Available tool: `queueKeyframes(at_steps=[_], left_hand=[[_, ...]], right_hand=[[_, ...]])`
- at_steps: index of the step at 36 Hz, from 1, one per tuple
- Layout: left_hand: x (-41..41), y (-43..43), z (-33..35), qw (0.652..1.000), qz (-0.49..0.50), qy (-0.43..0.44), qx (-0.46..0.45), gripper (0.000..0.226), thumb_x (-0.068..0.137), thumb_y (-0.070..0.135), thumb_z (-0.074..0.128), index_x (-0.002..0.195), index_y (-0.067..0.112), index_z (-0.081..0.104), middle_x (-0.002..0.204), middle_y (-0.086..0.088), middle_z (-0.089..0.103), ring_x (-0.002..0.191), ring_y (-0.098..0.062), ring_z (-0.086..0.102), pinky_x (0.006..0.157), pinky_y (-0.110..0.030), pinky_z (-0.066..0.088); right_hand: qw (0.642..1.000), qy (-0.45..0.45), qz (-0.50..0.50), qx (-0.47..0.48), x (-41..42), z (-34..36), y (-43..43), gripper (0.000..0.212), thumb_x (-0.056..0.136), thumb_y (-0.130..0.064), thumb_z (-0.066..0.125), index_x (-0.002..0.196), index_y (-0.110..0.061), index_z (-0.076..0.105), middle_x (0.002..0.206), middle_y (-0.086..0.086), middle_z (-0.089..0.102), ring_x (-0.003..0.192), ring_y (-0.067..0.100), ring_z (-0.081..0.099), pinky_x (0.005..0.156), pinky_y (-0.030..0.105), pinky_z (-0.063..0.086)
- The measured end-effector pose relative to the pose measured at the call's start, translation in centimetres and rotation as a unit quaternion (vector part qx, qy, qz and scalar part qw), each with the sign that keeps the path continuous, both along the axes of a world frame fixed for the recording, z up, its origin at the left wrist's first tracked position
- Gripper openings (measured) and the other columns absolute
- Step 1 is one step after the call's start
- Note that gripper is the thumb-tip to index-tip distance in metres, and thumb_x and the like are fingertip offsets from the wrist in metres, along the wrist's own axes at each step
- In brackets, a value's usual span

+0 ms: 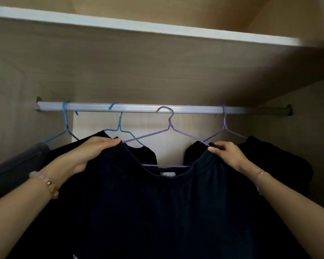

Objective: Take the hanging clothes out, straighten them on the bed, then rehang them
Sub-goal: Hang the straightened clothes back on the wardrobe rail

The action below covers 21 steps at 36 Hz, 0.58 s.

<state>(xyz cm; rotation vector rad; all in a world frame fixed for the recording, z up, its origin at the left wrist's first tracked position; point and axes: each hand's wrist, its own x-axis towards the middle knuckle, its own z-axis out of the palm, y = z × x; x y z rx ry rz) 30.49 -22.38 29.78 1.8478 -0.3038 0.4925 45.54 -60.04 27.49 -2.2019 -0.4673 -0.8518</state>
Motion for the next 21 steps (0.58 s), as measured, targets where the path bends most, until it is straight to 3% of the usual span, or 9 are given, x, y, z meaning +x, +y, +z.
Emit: queueKeyframes(at_steps=[2,5,7,11,14,18,21], left_hand=[[-0.5,-0.2,0.3,1.0,0.018,0.0,0.011,0.078,0.032,0.058,0.087,0.088,0.006,0.076,0.087,-0.016,0.075,0.071,-0.022,0.072,0.059,-0.025,0.057],[-1.4,-0.9,0.6,0.998,0.048,0.009,0.034,0.026,0.074,0.033,0.074,0.077,0.007,0.076,0.08,-0.015,0.075,0.062,-0.019,0.071,0.054,-0.023,0.056],[-1.6,-0.8,0.5,0.994,0.087,0.013,0.059,0.023,0.087,0.022,0.064,0.081,0.003,0.075,0.079,-0.017,0.075,0.063,-0.021,0.069,0.056,-0.024,0.056],[-1.9,-1.0,-0.2,0.984,0.146,0.018,0.099,0.025,0.089,0.02,0.063,0.086,-0.003,0.074,0.083,-0.021,0.073,0.068,-0.025,0.068,0.064,-0.028,0.055],[-1.6,-1.7,-0.2,0.979,0.175,0.015,0.1,0.024,0.089,0.019,0.064,0.084,-0.002,0.074,0.081,-0.02,0.072,0.065,-0.023,0.066,0.065,-0.029,0.054],[-1.1,-2.5,0.4,0.977,0.204,-0.012,0.055,0.022,0.089,0.017,0.063,0.077,0.0,0.07,0.065,-0.012,0.069,0.053,-0.018,0.062,0.049,-0.022,0.052],[-0.6,-3.1,0.8,0.974,0.221,-0.05,0.006,0.021,0.091,0.017,0.061,0.085,-0.001,0.069,0.076,-0.017,0.067,0.061,-0.022,0.061,0.057,-0.026,0.051]], right_hand=[[1.0,0.03,0.002,-0.002,0.4,0.0,0.9,0.023,0.083,-0.048,0.067,0.07,-0.03,0.062,0.086,-0.005,0.066,0.097,0.024,0.065,0.091,0.04,0.048],[0.998,0.06,-0.004,-0.027,0.8,-0.2,1.5,0.008,0.084,-0.035,0.071,0.084,-0.033,0.063,0.093,-0.005,0.066,0.104,0.021,0.065,0.095,0.034,0.049],[0.997,0.059,-0.009,-0.039,1.0,-0.4,1.4,0.008,0.085,-0.028,0.071,0.085,-0.032,0.064,0.09,-0.004,0.067,0.104,0.021,0.066,0.093,0.031,0.049],[0.997,0.049,-0.021,-0.057,0.5,-0.4,0.7,0.01,0.088,-0.022,0.066,0.091,-0.031,0.065,0.09,-0.002,0.067,0.104,0.023,0.066,0.093,0.031,0.048],[0.998,0.008,-0.041,-0.051,-0.4,0.2,0.3,0.019,0.089,-0.018,0.061,0.103,-0.025,0.071,0.107,0.004,0.073,0.111,0.026,0.064,0.095,0.033,0.048],[0.994,-0.069,-0.065,-0.048,-2.3,1.5,-0.4,0.028,0.09,-0.01,0.052,0.109,-0.021,0.07,0.113,0.01,0.071,0.11,0.031,0.064,0.09,0.037,0.049],[0.979,-0.145,-0.135,-0.054,-3.7,2.4,-1.4,0.029,0.089,-0.01,0.052,0.114,-0.018,0.065,0.115,0.012,0.067,0.109,0.035,0.059,0.088,0.042,0.049]])
